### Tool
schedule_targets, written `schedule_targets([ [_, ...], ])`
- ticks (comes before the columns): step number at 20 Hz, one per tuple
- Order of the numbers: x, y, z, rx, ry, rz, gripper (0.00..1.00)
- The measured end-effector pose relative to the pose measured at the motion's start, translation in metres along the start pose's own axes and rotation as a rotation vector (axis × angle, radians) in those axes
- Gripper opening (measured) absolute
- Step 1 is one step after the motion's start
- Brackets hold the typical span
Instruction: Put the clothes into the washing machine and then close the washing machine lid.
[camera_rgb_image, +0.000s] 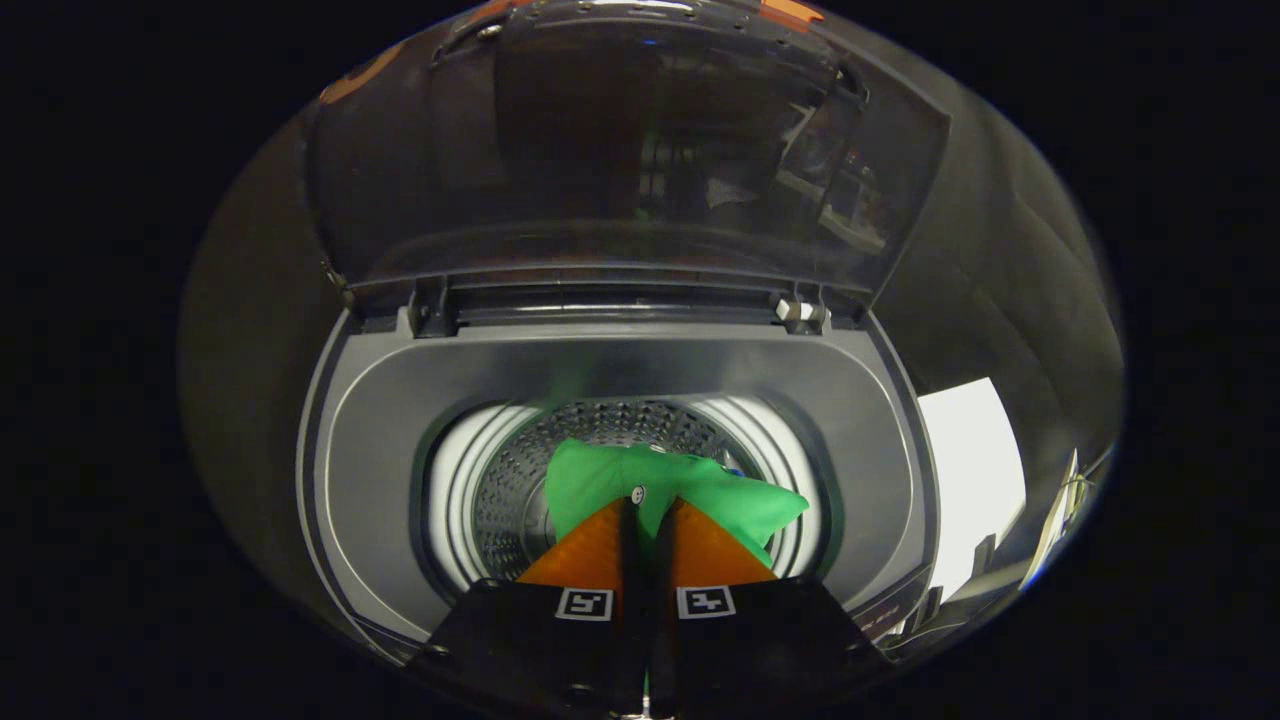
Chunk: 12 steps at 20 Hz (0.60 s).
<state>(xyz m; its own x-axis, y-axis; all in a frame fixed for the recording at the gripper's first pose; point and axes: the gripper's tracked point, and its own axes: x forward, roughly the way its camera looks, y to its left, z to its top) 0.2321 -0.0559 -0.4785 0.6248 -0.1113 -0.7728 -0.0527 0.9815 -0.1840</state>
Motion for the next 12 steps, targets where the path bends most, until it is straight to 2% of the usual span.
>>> schedule_targets([
  [3,0.007,0.003,-0.006,0.039,0.034,-0.006,0.12],
  [5,0.005,0.0,-0.006,0.056,0.032,-0.034,0.19],
  [8,-0.006,-0.003,0.0,0.024,-0.006,-0.071,0.49],
  [12,-0.029,-0.003,0.002,0.021,-0.042,-0.079,0.88],
])
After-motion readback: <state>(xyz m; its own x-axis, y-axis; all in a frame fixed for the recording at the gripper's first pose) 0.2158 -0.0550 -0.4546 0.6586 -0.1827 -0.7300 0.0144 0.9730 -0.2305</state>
